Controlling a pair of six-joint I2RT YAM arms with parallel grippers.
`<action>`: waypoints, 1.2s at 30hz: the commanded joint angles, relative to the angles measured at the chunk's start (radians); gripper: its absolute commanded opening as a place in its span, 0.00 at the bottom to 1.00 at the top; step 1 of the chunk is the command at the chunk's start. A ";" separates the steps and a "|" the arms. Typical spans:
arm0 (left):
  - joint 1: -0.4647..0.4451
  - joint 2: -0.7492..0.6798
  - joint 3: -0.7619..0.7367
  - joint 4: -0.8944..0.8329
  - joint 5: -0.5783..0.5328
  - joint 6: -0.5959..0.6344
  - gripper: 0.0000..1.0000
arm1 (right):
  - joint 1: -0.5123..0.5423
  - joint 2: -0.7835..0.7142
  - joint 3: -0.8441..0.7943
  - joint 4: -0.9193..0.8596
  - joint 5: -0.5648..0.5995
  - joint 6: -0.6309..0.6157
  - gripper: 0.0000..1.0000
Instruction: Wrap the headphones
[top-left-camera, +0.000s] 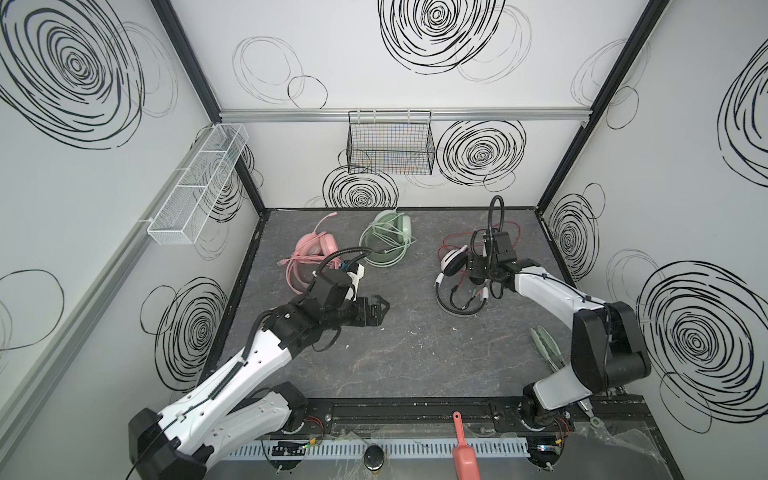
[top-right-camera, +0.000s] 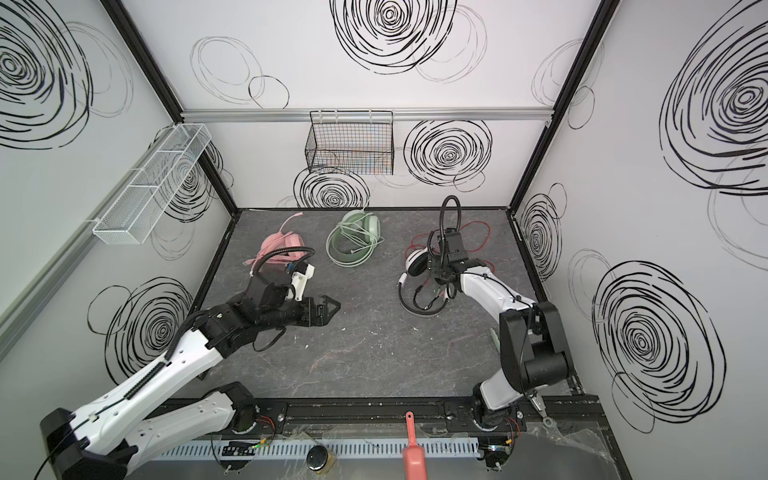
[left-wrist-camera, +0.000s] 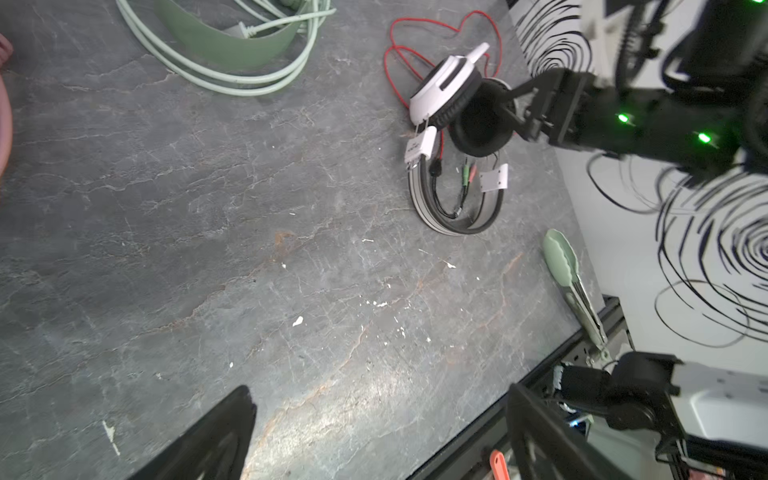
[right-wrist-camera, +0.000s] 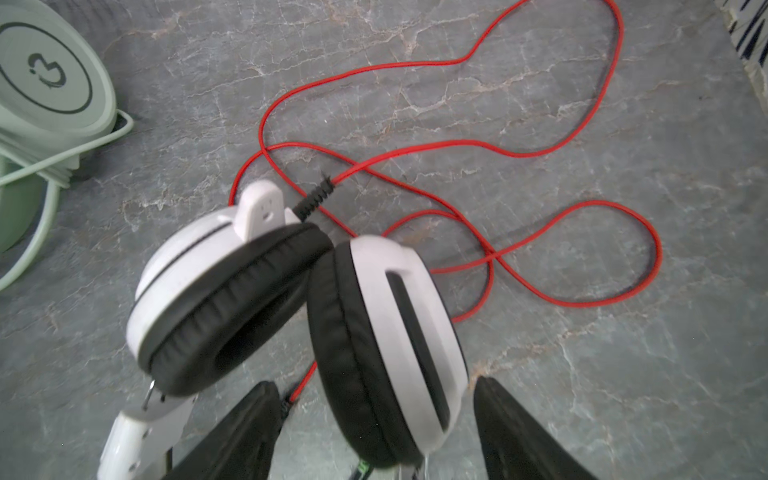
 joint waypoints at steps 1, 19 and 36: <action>-0.002 -0.050 -0.030 0.009 -0.009 0.057 0.97 | -0.010 0.075 0.092 -0.083 0.031 -0.043 0.76; -0.034 0.006 -0.075 0.068 0.060 0.079 0.95 | -0.023 0.021 0.100 -0.127 -0.082 0.046 0.27; -0.117 0.380 0.173 0.022 -0.119 -0.243 0.98 | 0.434 -0.429 -0.075 -0.103 0.202 0.550 0.16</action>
